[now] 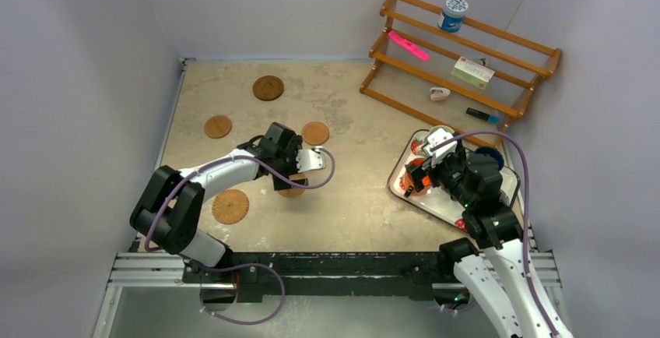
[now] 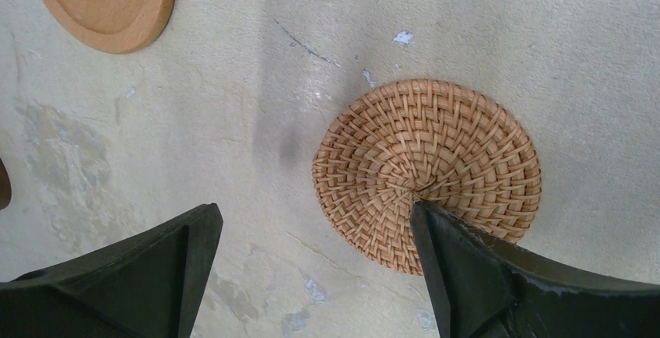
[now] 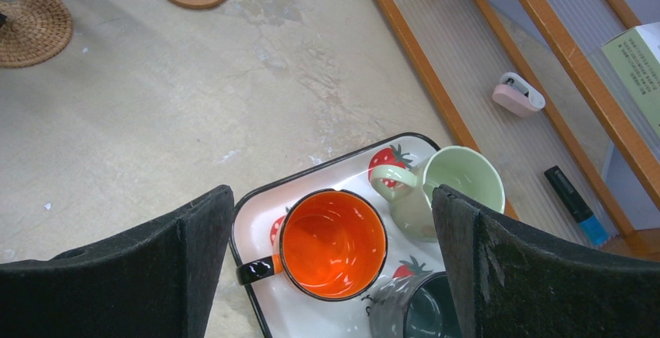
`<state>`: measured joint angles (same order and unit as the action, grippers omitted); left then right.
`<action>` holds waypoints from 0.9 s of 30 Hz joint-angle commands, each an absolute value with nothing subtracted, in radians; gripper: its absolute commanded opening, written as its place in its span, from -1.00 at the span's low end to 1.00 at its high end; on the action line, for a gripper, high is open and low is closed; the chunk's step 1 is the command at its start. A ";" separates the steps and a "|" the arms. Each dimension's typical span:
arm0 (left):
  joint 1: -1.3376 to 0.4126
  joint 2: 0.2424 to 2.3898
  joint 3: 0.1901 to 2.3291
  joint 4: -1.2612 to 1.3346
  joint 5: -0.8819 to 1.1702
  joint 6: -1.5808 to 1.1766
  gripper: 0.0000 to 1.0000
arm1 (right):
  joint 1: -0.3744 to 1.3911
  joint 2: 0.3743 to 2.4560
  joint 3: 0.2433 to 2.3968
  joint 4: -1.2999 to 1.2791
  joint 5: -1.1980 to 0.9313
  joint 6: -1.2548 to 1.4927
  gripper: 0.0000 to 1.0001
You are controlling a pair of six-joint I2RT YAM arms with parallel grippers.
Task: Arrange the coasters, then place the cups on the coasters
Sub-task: Move the coaster to the center of the board.
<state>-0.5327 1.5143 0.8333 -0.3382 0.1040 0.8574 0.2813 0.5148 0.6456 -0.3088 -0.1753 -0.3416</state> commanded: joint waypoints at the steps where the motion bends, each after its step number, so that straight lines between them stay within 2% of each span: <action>1: -0.537 1.480 0.815 -0.361 0.110 0.890 1.00 | 0.285 0.514 0.648 -0.298 -0.183 -0.350 0.98; 6: -0.537 1.459 0.803 -0.377 0.117 0.900 1.00 | 0.285 0.512 0.648 -0.298 -0.182 -0.350 0.98; 9: -0.535 1.441 0.812 -0.301 0.065 0.849 1.00 | 0.285 0.511 0.648 -0.298 -0.183 -0.351 0.98; 13: -0.468 1.403 0.893 -0.244 0.037 0.766 1.00 | 0.285 0.510 0.649 -0.299 -0.184 -0.348 0.98; 18: -0.359 1.347 0.993 -0.370 0.072 0.807 1.00 | 0.286 0.508 0.649 -0.300 -0.187 -0.348 0.98; 27: -0.314 1.204 0.865 -0.628 -0.053 0.958 1.00 | 0.286 0.517 0.649 -0.299 -0.189 -0.348 0.98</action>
